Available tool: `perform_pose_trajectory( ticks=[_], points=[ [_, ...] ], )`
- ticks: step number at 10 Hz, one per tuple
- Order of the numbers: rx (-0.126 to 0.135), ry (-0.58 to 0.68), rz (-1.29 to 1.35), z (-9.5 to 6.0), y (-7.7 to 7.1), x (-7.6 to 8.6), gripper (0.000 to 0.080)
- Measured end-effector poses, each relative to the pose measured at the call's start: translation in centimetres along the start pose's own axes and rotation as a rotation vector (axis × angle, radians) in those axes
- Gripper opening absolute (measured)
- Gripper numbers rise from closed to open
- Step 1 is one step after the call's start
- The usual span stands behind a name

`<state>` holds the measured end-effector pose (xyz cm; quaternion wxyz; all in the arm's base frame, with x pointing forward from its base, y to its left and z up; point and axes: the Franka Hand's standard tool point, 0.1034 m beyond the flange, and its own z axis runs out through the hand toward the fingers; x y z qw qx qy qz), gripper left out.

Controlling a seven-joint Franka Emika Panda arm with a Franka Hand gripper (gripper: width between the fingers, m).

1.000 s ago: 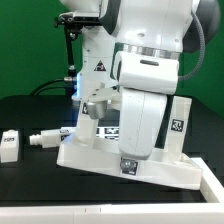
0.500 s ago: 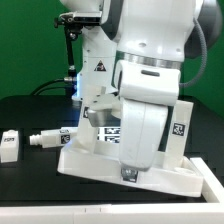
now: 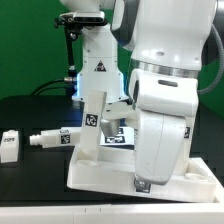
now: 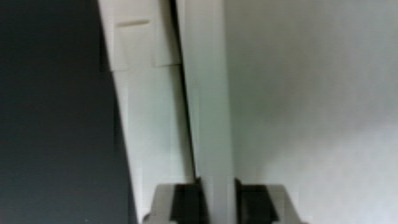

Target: Assemble desk

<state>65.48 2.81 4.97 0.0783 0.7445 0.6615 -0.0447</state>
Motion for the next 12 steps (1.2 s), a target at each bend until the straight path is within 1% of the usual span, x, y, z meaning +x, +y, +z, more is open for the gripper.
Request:
perform_pose_trajectory(
  ticks=[1, 2, 4, 5, 6, 7, 8, 9, 10, 11, 12],
  points=[
    [0.014, -0.003, 0.003, 0.3, 0.0, 0.1, 0.0061],
    [0.019, -0.005, 0.001, 0.5, 0.2, 0.3, 0.0061],
    [0.018, -0.021, -0.013, 0.8, 0.2, 0.2, 0.0061],
    [0.018, -0.022, -0.008, 0.8, 0.2, 0.1, 0.0136],
    [0.018, -0.023, -0.005, 0.8, 0.2, 0.0, 0.0136],
    [0.018, -0.023, -0.003, 0.9, 0.2, 0.0, 0.0325],
    [0.018, -0.024, 0.014, 0.9, 0.2, -0.1, 0.0325],
    [0.02, -0.028, 0.024, 0.4, 0.4, -0.7, 0.0507],
    [0.028, -0.036, 0.044, -1.6, 0.2, -2.5, 0.0619],
    [0.022, -0.035, 0.118, -3.4, -0.2, -3.7, 0.064],
    [0.015, -0.036, 0.207, -4.3, -0.5, -4.2, 0.064]
  ],
)
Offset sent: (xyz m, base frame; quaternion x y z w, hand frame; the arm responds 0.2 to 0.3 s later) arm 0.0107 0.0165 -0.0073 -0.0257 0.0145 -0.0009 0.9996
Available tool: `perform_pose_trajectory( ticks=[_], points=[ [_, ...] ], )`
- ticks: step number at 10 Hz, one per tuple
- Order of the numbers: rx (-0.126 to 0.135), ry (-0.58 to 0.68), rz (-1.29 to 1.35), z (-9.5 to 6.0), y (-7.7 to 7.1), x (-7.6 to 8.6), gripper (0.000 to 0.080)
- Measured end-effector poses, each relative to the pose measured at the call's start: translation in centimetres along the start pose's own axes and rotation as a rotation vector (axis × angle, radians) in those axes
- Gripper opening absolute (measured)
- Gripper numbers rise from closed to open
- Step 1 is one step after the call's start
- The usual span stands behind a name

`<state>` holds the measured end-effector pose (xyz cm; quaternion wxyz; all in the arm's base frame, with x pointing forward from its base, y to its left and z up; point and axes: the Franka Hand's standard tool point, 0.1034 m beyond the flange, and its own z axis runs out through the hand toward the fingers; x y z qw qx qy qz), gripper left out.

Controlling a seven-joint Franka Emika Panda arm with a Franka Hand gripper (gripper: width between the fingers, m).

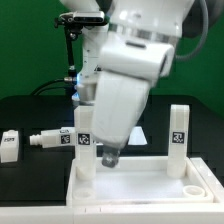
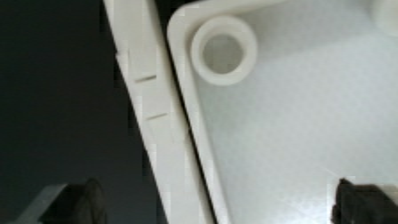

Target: Assemble desk

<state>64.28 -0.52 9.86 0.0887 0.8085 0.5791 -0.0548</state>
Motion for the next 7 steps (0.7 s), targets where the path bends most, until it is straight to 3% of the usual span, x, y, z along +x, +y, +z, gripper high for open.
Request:
perform_pose_trajectory(
  ticks=[2, 4, 5, 7],
  points=[
    [0.009, -0.007, 0.088, 0.9, -0.2, 0.2, 0.0648],
    [0.008, -0.007, 0.081, 0.7, -0.1, 0.0, 0.0649],
    [0.012, -0.004, 0.044, -0.9, -0.3, -1.3, 0.0649],
    [0.04, 0.005, 0.039, -5.0, -1.8, -6.1, 0.0649]
  ],
)
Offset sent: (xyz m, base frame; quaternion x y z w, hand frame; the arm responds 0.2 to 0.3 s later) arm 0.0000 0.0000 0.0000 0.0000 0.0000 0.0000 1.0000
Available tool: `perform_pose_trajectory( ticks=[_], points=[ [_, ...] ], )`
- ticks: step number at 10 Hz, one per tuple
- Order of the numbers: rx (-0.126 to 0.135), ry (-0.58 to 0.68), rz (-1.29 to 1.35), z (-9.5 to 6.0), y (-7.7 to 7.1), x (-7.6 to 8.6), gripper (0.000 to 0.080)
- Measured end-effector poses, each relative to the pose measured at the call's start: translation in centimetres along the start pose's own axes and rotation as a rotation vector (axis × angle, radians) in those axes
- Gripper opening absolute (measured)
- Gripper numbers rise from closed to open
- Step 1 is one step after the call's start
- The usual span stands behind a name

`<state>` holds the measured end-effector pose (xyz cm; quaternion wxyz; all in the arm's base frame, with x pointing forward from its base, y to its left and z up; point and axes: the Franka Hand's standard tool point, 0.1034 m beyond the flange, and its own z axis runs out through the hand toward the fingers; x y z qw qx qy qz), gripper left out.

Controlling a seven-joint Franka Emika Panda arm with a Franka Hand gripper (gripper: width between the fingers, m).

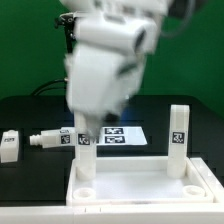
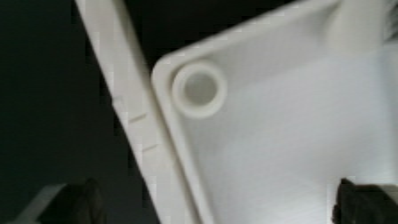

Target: Assemble desk

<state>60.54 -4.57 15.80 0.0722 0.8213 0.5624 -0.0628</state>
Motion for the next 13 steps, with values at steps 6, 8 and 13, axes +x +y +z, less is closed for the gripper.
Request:
perform_pose_trajectory(
  ticks=[6, 8, 13],
  points=[
    [0.019, 0.018, 0.033, 0.3, -2.0, -2.6, 0.0649],
    [0.055, 0.04, -0.033, 0.5, -4.9, -6.6, 0.0649],
    [0.085, 0.058, -0.033, 2.0, -6.9, -9.2, 0.0649]
  ],
)
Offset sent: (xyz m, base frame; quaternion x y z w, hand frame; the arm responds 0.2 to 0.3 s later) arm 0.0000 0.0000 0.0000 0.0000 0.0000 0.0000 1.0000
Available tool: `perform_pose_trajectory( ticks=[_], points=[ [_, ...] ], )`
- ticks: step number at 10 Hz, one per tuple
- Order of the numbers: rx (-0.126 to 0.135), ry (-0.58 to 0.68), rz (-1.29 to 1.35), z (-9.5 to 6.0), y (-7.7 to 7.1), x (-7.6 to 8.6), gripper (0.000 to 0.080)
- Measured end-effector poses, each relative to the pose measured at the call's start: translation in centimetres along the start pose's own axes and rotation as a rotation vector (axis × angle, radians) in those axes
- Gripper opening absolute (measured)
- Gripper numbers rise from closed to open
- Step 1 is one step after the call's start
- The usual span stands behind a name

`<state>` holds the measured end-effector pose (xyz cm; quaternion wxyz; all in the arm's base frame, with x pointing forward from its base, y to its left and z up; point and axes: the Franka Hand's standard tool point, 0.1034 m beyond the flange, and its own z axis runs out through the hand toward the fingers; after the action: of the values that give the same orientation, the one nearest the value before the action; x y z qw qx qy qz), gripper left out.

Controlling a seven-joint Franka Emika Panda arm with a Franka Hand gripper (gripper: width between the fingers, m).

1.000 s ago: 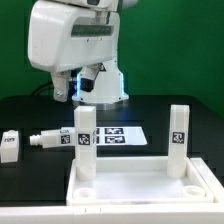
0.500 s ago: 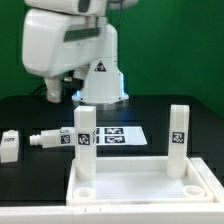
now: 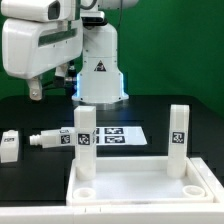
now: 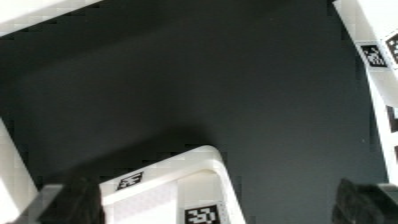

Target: Assemble desk

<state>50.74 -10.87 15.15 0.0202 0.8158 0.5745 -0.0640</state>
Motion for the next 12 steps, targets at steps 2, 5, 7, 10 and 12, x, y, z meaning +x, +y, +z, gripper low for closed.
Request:
perform_pose_trajectory(
  ticks=[2, 5, 7, 10, 12],
  points=[
    [0.009, 0.009, -0.027, 0.4, -0.7, -0.7, 0.0649],
    [0.052, 0.089, -0.02, 4.6, -7.5, -4.8, 0.0649],
    [0.074, 0.096, 0.004, 5.9, -9.0, -4.9, 0.0649],
    [0.075, 0.096, 0.006, 6.1, -9.1, -4.9, 0.0649],
    [0.102, 0.12, 0.031, 8.6, -11.3, -5.1, 0.0649]
  ],
)
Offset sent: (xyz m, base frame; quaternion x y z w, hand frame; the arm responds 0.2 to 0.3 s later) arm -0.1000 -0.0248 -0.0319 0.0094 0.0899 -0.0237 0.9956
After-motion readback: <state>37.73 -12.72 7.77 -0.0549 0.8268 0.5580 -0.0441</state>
